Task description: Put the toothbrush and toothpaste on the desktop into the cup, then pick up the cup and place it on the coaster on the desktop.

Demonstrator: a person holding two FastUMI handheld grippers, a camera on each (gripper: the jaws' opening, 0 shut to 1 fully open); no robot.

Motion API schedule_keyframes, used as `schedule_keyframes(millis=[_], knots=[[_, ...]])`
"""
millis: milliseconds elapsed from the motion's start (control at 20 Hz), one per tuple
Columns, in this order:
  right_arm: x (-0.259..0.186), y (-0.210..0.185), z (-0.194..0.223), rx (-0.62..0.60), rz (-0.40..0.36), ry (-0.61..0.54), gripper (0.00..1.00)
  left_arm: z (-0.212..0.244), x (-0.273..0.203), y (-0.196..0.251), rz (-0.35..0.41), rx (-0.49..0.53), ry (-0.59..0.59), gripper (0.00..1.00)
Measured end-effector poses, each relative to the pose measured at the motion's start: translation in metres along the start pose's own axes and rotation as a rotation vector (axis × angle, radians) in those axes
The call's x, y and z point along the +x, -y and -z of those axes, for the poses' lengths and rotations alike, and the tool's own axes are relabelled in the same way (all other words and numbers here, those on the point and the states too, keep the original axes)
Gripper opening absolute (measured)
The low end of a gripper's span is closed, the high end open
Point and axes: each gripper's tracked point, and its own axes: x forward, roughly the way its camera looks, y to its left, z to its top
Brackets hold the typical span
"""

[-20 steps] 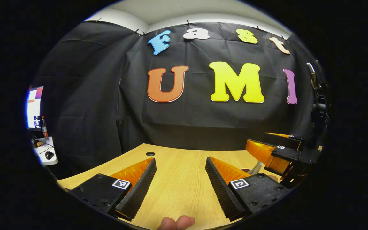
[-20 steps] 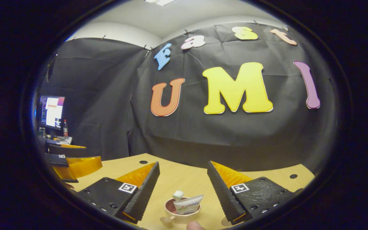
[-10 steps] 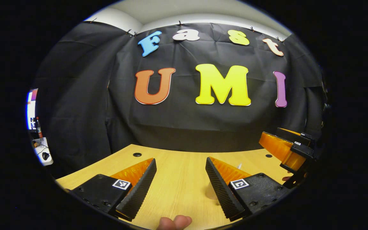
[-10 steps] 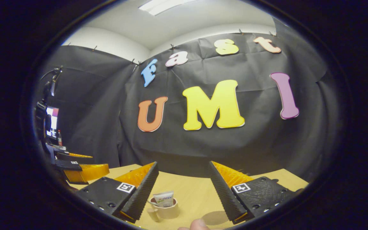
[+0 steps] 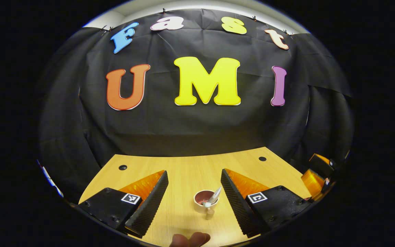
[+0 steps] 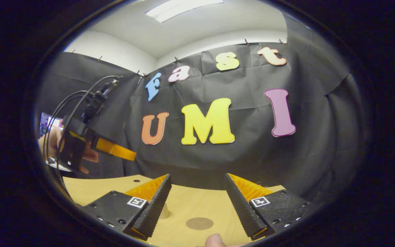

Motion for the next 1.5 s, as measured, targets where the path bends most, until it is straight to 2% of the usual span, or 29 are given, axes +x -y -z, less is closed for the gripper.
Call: schedule_keyframes(millis=[100,200,300,400,500,650,800,900,1150,1200,1300,1500], knots=[[-0.019,0.009,0.001,0.012,-0.021,-0.013,0.92,0.0,0.007,0.009,0.021,-0.031,-0.137,0.98],[-0.033,0.027,-0.003,-0.005,0.003,-0.001,0.93,0.009,0.013,0.016,0.024,-0.005,-0.281,0.98],[-0.045,0.041,-0.006,-0.027,0.039,0.011,0.93,0.04,0.016,0.022,0.021,0.004,-0.457,1.0],[-0.054,0.046,-0.014,-0.015,0.061,0.046,0.94,0.075,0.019,0.025,0.015,-0.05,-0.582,0.98],[-0.06,0.04,-0.017,0.014,0.051,0.059,0.94,0.105,0.021,0.031,0.03,-0.092,-0.677,0.99],[-0.061,0.036,-0.007,-0.003,0.046,0.026,0.94,0.149,0.012,0.029,0.012,-0.074,-0.809,0.99],[-0.067,0.035,0.0,-0.032,0.067,0.024,0.92,0.169,0.007,0.029,-0.001,-0.051,-0.86,0.99],[-0.061,0.04,0.005,-0.081,0.098,0.022,0.95,0.177,0.005,0.038,0.018,-0.077,-0.878,0.99],[-0.057,0.031,0.019,-0.072,0.078,-0.012,0.94,0.204,0.001,0.052,0.012,-0.066,-0.959,0.99],[-0.057,0.033,0.022,-0.074,0.082,-0.02,0.96,0.213,0.0,0.056,0.009,-0.064,-0.984,0.99],[-0.058,0.04,0.026,-0.073,0.097,-0.033,0.94,0.227,-0.005,0.063,0.009,-0.064,-1.031,0.99],[-0.061,0.052,0.023,-0.056,0.121,-0.026,0.96,0.231,-0.013,0.077,-0.017,-0.06,-1.077,1.0]])
